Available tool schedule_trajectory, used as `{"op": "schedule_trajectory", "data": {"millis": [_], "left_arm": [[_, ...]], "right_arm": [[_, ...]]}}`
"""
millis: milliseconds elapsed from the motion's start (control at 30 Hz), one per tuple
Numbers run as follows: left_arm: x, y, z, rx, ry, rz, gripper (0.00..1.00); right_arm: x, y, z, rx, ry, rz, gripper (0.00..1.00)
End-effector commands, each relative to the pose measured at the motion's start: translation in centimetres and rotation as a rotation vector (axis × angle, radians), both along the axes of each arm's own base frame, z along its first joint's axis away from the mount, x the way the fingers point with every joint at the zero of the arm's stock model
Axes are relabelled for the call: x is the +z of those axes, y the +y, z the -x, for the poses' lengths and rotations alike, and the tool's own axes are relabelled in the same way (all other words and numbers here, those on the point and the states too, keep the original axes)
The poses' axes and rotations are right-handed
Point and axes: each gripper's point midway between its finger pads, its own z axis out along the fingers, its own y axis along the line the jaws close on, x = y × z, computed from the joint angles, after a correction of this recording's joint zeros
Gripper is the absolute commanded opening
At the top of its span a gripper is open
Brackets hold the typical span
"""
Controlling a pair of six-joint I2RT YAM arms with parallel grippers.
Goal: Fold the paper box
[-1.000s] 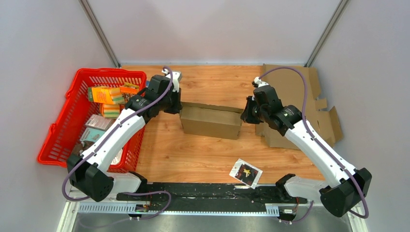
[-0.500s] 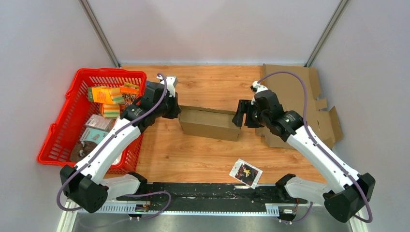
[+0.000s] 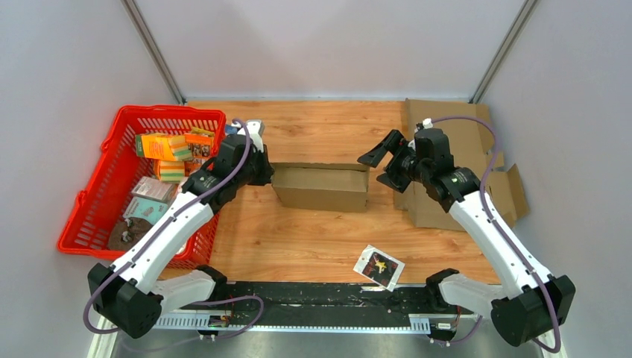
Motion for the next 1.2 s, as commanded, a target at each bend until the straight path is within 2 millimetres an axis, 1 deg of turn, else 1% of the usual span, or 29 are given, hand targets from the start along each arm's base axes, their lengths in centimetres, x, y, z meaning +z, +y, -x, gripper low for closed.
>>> {"op": "schedule_trajectory", "data": {"millis": [0,67,133,167,267,300,333,367,433,467,533,567,600,633,700,733,767,800,833,867,900,967,1000,1033,1067,1100,1133,1167], "left_arm": [[-1.0,1.3,0.7,0.072,0.033,-0.026,0.00],[-1.0,1.4,0.7,0.088,0.031,-0.022,0.00],[-1.0,1.4,0.7,0.098,0.031,-0.027,0.00],[-1.0,1.2,0.7,0.096,0.031,-0.028,0.00],[-0.9,1.1,0.8,0.096,0.029,-0.028,0.00],[-0.8,1.1,0.8,0.096,0.028,-0.029,0.00],[-1.0,1.1,0.9,0.096,0.032,-0.031,0.00],[-1.0,1.1,1.0,0.092,0.033,-0.030,0.00],[-1.2,1.1,1.2,0.092,0.036,-0.030,0.00],[-1.2,1.0,1.2,0.089,0.035,-0.025,0.00],[-1.1,0.7,1.5,0.064,0.037,-0.012,0.02],[-1.0,0.5,1.6,0.048,0.038,-0.010,0.04],[-0.8,0.4,1.8,0.034,0.036,-0.004,0.07],[-0.7,0.2,2.1,0.016,0.041,0.001,0.11],[-0.1,0.3,2.8,-0.009,0.034,-0.002,0.25],[0.0,0.2,3.2,-0.040,0.037,-0.004,0.40],[0.4,0.1,3.6,-0.060,0.035,-0.005,0.46],[1.3,0.3,4.3,-0.082,0.023,-0.002,0.50],[1.7,0.1,5.0,-0.133,0.019,-0.007,0.55],[2.2,0.3,5.4,-0.148,0.011,-0.014,0.55],[3.4,0.7,6.1,-0.156,0.000,-0.018,0.55],[4.7,0.8,6.7,-0.190,-0.027,-0.021,0.51],[6.3,0.5,6.7,-0.205,-0.056,-0.002,0.48],[7.1,-0.1,6.8,-0.226,-0.057,0.030,0.40],[7.6,-0.8,6.3,-0.233,-0.053,0.048,0.36],[8.9,-1.4,5.9,-0.239,-0.068,0.080,0.32],[9.2,-2.3,5.9,-0.251,-0.044,0.126,0.26],[8.8,-3.2,5.2,-0.256,-0.013,0.144,0.23]], "right_arm": [[1.2,1.5,-2.1,-0.062,0.001,-0.137,0.89],[0.6,1.5,-2.7,-0.087,0.006,-0.129,0.85],[0.5,1.8,-3.1,-0.093,-0.006,-0.115,0.84],[0.1,2.0,-3.2,-0.091,0.000,-0.105,0.83],[-0.7,2.0,-3.0,-0.090,0.003,-0.076,0.80],[-0.9,2.0,-2.9,-0.091,0.002,-0.066,0.77],[-1.2,1.7,-2.9,-0.102,0.003,-0.053,0.72],[-1.8,1.5,-2.4,-0.102,0.006,-0.046,0.67],[-2.1,1.4,-2.2,-0.106,-0.004,-0.041,0.66],[-3.2,1.2,-1.8,-0.107,0.015,-0.031,0.65],[-3.6,1.1,-1.6,-0.104,0.007,-0.035,0.62],[-3.9,1.1,-1.5,-0.102,0.005,-0.035,0.61],[-4.6,1.1,-1.3,-0.099,0.004,-0.037,0.61],[-4.5,1.2,-1.2,-0.095,-0.008,-0.046,0.60],[-4.9,1.2,-1.1,-0.084,-0.029,-0.043,0.58],[-4.8,1.1,-1.2,-0.083,-0.042,-0.039,0.58],[-4.7,1.2,-1.3,-0.077,-0.062,-0.037,0.57],[-5.0,1.1,-1.2,-0.066,-0.074,-0.021,0.57],[-5.0,1.0,-1.3,-0.061,-0.088,-0.011,0.57],[-4.8,1.0,-1.4,-0.058,-0.101,-0.008,0.57],[-4.9,1.0,-1.4,-0.042,-0.115,0.009,0.57],[-4.8,1.2,-1.4,-0.019,-0.131,0.019,0.57],[-4.8,1.2,-1.4,-0.008,-0.138,0.028,0.57],[-4.9,1.1,-1.5,-0.002,-0.148,0.044,0.57],[-5.0,0.9,-1.5,-0.007,-0.144,0.053,0.57],[-5.1,0.9,-1.5,-0.008,-0.147,0.055,0.57],[-4.8,0.9,-1.5,-0.005,-0.157,0.056,0.57],[-4.9,0.9,-1.5,-0.005,-0.157,0.056,0.57]]}}
